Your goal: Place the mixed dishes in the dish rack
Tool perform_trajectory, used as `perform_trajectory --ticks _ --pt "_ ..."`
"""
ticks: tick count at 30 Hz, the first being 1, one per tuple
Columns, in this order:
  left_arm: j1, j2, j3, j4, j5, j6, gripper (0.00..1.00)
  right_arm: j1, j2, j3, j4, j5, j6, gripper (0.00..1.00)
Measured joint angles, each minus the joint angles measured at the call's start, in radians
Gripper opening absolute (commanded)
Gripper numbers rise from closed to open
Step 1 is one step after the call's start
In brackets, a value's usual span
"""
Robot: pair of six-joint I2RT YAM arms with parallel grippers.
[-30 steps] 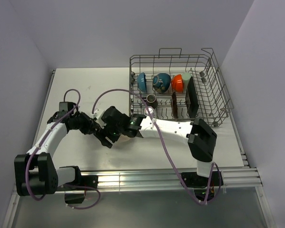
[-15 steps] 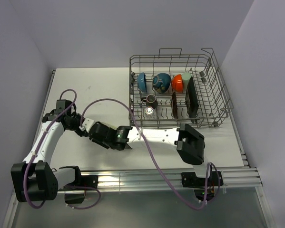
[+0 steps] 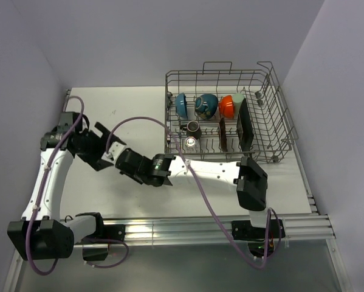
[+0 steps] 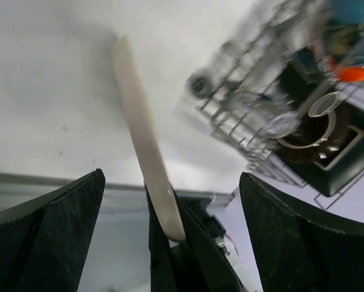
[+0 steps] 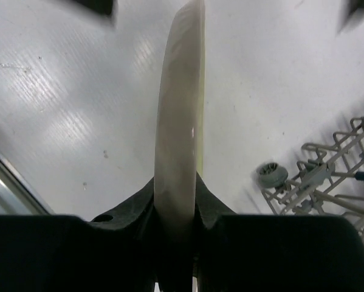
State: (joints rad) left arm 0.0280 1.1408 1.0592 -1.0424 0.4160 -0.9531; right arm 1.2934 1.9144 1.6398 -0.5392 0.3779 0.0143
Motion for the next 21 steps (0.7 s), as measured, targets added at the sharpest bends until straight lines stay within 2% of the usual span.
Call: perform_trajectory --ticks 3,8,10,13,16,21 --pt "0.0 0.013 0.207 -0.061 -0.102 0.017 0.99 -0.04 -0.018 0.019 -0.064 -0.067 0.047 0.0" --pt "0.0 0.065 0.655 -0.108 -0.306 0.071 0.99 -0.102 -0.034 0.079 -0.189 -0.182 0.116 0.0" --pt "0.0 0.06 0.753 -0.097 -0.34 0.085 0.99 -0.127 -0.046 0.115 -0.229 -0.236 0.149 0.0" --pt "0.0 0.022 0.757 -0.068 -0.331 0.095 0.99 -0.199 -0.072 0.226 -0.299 -0.336 0.211 0.0" --pt "0.0 -0.006 0.669 -0.026 -0.277 0.098 0.99 -0.308 -0.106 0.376 -0.333 -0.409 0.271 0.0" --pt "0.0 0.061 0.51 0.014 -0.199 0.1 0.99 -0.51 -0.208 0.575 -0.337 -0.405 0.367 0.0"
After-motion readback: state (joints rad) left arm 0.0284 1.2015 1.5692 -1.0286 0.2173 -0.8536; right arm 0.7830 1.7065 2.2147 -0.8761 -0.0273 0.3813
